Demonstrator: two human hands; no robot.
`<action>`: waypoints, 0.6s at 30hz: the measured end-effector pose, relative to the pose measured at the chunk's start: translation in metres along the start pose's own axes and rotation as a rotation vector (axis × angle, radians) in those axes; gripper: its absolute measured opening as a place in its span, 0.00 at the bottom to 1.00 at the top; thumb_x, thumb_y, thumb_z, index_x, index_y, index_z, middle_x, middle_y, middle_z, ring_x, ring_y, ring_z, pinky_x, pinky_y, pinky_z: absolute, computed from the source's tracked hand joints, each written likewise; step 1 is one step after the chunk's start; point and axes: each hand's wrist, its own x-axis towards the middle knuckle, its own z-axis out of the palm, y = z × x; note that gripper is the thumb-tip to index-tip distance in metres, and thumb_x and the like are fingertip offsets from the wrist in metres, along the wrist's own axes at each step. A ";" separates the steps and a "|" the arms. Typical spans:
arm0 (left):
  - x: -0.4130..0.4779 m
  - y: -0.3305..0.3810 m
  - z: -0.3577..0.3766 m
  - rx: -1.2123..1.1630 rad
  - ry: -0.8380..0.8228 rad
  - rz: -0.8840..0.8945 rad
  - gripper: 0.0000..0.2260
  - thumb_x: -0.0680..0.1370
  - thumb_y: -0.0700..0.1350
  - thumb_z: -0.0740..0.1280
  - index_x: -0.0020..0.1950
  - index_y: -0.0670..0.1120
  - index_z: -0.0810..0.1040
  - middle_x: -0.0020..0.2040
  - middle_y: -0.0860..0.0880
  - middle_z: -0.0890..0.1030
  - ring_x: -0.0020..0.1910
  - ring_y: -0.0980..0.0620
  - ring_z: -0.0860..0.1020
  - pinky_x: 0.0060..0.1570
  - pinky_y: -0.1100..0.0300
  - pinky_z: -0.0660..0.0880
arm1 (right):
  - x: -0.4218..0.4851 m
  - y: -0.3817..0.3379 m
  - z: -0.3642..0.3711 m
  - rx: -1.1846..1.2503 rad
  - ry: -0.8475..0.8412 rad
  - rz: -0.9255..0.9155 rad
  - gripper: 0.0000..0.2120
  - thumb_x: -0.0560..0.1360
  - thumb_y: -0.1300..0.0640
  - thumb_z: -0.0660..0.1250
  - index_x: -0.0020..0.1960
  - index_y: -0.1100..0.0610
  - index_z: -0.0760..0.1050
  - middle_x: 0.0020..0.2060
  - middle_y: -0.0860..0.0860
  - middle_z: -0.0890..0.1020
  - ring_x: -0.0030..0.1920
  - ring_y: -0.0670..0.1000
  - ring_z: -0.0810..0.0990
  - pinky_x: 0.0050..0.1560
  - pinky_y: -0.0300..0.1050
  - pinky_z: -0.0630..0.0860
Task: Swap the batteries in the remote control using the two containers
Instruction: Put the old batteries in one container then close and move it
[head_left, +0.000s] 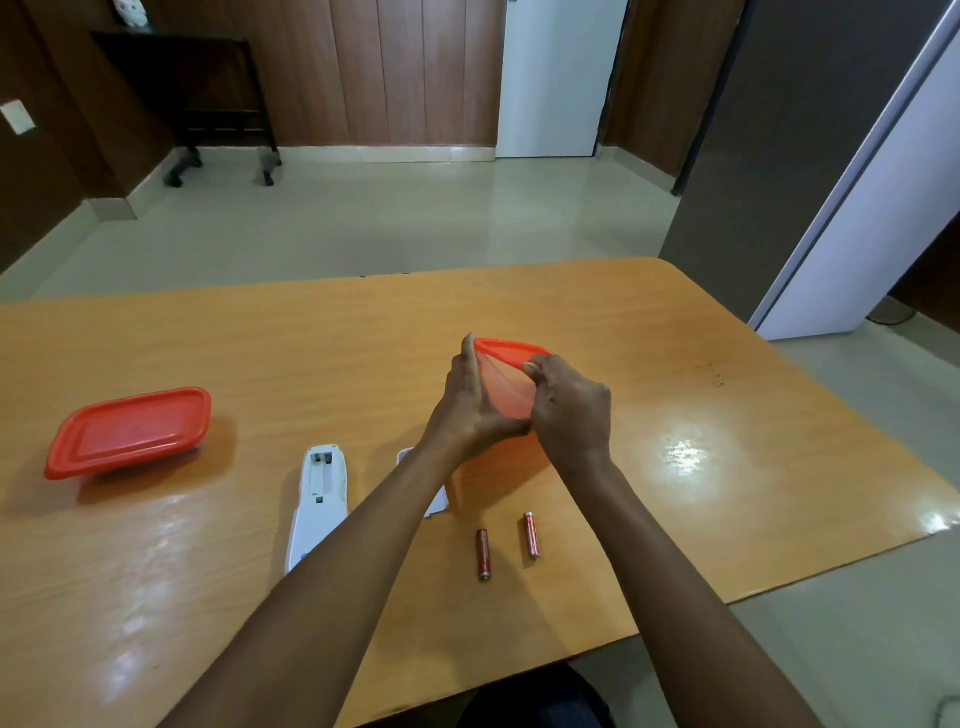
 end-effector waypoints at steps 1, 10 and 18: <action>0.000 0.002 0.000 0.017 0.005 0.005 0.56 0.63 0.52 0.78 0.75 0.51 0.39 0.73 0.47 0.58 0.72 0.46 0.60 0.62 0.52 0.69 | 0.001 0.001 0.000 0.001 0.018 0.025 0.14 0.75 0.58 0.59 0.39 0.64 0.80 0.25 0.54 0.81 0.21 0.52 0.76 0.21 0.39 0.70; -0.008 0.000 -0.002 0.062 -0.016 0.030 0.57 0.61 0.51 0.79 0.76 0.51 0.41 0.72 0.47 0.59 0.71 0.48 0.61 0.62 0.51 0.70 | 0.039 0.027 -0.027 -0.026 0.285 0.366 0.13 0.78 0.59 0.58 0.45 0.65 0.79 0.33 0.63 0.82 0.32 0.60 0.78 0.33 0.40 0.59; 0.001 0.002 0.006 -0.013 -0.059 -0.102 0.50 0.67 0.49 0.76 0.76 0.47 0.44 0.77 0.46 0.42 0.76 0.48 0.53 0.70 0.55 0.59 | 0.020 0.067 -0.083 -0.110 0.475 0.776 0.13 0.79 0.61 0.53 0.50 0.67 0.74 0.44 0.64 0.80 0.44 0.58 0.77 0.41 0.48 0.68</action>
